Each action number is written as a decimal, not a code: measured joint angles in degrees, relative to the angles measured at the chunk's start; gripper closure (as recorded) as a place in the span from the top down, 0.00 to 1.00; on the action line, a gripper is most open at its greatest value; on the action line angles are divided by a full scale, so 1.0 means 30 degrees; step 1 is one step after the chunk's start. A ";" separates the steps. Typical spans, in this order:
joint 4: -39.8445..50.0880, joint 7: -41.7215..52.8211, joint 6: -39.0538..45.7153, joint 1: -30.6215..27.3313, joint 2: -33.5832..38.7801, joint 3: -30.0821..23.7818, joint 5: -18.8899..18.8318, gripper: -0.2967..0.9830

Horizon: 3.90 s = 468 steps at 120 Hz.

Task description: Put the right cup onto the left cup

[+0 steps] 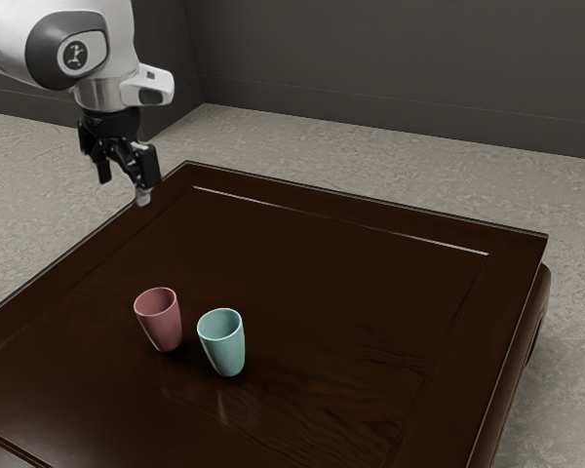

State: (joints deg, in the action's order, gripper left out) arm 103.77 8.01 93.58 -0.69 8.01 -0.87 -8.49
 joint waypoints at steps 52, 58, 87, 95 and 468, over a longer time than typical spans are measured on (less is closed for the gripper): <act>0.3123 0.0694 0.1953 0.1267 -0.1021 -0.0220 0.0713 0.77; 0.3614 0.0643 0.2429 0.1151 -0.1211 -0.0652 0.1152 0.77; 0.6259 -0.1228 0.6062 0.1840 -0.2505 -0.1156 0.5158 0.77; 0.6831 -0.1777 0.7197 0.1754 -0.2916 -0.1346 0.5713 0.77; 0.2800 -0.6173 0.5236 -0.0176 -0.4320 0.0596 0.1553 0.16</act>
State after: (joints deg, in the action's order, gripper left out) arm 112.17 -10.51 109.29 -1.22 -4.95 0.92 -3.83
